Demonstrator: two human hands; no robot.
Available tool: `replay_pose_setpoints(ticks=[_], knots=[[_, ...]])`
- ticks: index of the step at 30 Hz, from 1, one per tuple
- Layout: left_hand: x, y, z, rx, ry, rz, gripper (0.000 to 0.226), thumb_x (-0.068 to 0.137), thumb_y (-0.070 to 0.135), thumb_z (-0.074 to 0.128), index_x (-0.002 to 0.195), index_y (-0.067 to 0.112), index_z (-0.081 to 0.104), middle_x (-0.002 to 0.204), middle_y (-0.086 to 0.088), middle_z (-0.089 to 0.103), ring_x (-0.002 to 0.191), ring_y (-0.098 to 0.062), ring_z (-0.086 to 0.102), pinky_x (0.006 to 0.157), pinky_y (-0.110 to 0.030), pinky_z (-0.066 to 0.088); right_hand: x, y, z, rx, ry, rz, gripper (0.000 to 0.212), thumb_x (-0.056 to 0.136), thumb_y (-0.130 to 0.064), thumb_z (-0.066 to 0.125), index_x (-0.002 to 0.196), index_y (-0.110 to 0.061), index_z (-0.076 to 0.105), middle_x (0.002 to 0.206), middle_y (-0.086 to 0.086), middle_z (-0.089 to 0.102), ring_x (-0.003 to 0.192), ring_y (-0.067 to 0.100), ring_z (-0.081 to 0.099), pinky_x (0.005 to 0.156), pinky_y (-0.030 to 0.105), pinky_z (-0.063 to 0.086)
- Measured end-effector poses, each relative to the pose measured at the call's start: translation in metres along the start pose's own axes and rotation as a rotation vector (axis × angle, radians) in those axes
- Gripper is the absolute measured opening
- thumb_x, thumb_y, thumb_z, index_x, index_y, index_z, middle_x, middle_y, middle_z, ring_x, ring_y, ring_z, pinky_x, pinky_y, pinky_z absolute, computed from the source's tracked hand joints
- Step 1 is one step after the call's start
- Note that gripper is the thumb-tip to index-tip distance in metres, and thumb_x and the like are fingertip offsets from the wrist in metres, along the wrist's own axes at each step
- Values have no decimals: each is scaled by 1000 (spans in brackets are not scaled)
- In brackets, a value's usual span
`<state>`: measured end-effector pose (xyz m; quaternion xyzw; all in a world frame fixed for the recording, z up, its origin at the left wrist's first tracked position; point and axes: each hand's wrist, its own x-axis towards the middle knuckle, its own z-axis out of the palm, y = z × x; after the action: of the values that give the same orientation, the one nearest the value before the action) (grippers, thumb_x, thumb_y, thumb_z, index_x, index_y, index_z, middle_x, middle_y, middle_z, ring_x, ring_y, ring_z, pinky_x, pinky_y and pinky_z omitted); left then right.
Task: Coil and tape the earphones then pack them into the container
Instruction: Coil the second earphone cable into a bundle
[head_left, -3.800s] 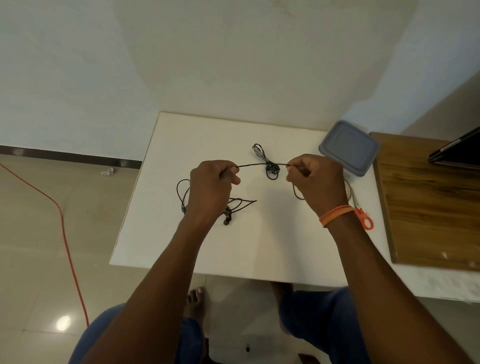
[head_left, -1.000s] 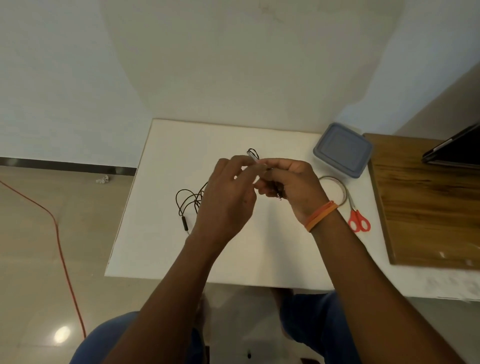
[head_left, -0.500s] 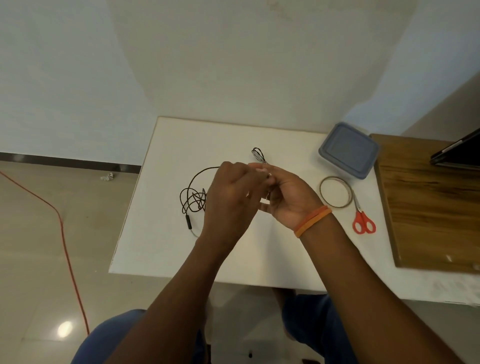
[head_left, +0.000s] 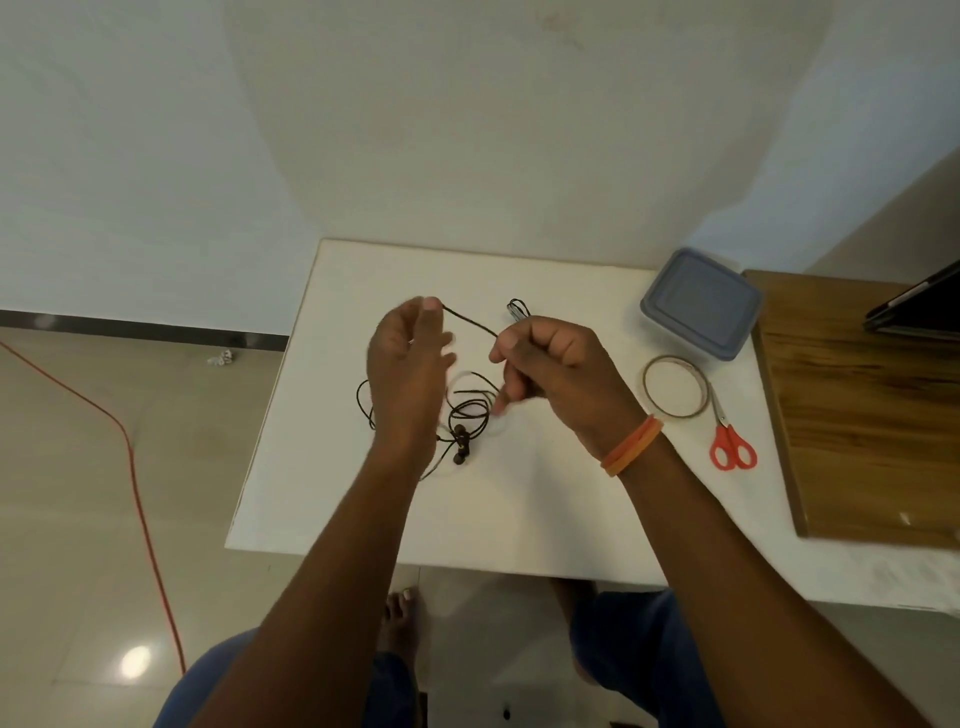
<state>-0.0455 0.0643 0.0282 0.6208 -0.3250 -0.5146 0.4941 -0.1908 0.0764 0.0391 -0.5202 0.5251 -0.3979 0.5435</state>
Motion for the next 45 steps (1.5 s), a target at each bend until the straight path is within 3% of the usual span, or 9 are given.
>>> replay_pose_setpoints(ticks=[3, 6, 9, 14, 21, 27, 36, 41, 45], knots=[[-3, -7, -4, 526, 1, 383, 73, 91, 13, 48, 156, 10, 14, 162, -6, 17, 148, -20, 17, 119, -28, 14, -1, 1, 2, -199, 69, -74, 21, 96, -13, 57, 85, -1, 69, 48, -14, 53, 46, 3, 50, 53, 14, 40], [0, -15, -9, 704, -313, 664, 78, 77, 14, 55, 151, 9, 31, 150, -6, 44, 140, -24, 36, 118, -37, 28, 0, -4, -8, -253, 47, -71, 19, 91, -13, 64, 78, -2, 72, 49, -15, 53, 48, 1, 43, 54, 12, 35], [-13, -13, 1, 523, -507, 518, 41, 73, 12, 57, 112, 15, 67, 90, 7, 70, 86, -13, 66, 85, -38, 54, -3, -10, -19, -237, -38, -63, 18, 87, -3, 64, 71, 2, 71, 57, 12, 59, 52, 7, 46, 54, 17, 38], [-19, -9, 8, 394, -615, 313, 17, 75, 16, 59, 58, 14, 56, 52, 1, 49, 50, -14, 44, 50, -27, 37, -4, -10, -35, -134, -114, -11, 19, 82, -7, 62, 66, 1, 68, 50, 4, 51, 49, 19, 35, 46, 23, 27], [-22, -7, 2, 66, -1316, -299, 33, 87, 16, 42, 94, -3, 68, 71, -18, 71, 58, -28, 65, 66, -33, 48, -7, -11, -43, -11, -318, 7, 18, 81, -10, 59, 68, -9, 72, 57, -7, 63, 51, 12, 36, 49, 25, 28], [-26, -7, 5, 9, -1515, -275, 40, 96, 12, 44, 126, -10, 56, 125, -33, 59, 112, -41, 61, 102, -47, 46, -6, -6, -40, 46, -433, 54, 16, 77, -23, 63, 65, -15, 71, 63, 4, 63, 59, 31, 37, 53, 30, 28], [-28, 2, 2, -499, -1412, -265, 63, 82, -19, 29, 137, 1, 51, 137, -18, 55, 129, -33, 52, 107, -48, 41, -3, 1, -43, 60, -251, 41, 12, 90, -1, 58, 86, -4, 68, 76, 8, 71, 71, 19, 69, 64, 28, 55], [-19, 6, 9, -769, -827, -177, 74, 59, -23, 29, 115, 3, 70, 137, -9, 58, 135, -26, 48, 102, -40, 49, 2, 13, -17, -11, -30, 114, 27, 87, 5, 54, 70, -11, 68, 53, 4, 48, 49, 10, 40, 52, 26, 35], [-5, 4, 4, -634, -510, -145, 70, 79, -27, 25, 127, 10, 59, 142, -4, 55, 136, -19, 46, 114, -40, 36, 1, 17, 1, -131, -175, 167, 15, 93, -15, 63, 88, -4, 74, 48, -9, 40, 47, 10, 30, 45, 21, 28]])
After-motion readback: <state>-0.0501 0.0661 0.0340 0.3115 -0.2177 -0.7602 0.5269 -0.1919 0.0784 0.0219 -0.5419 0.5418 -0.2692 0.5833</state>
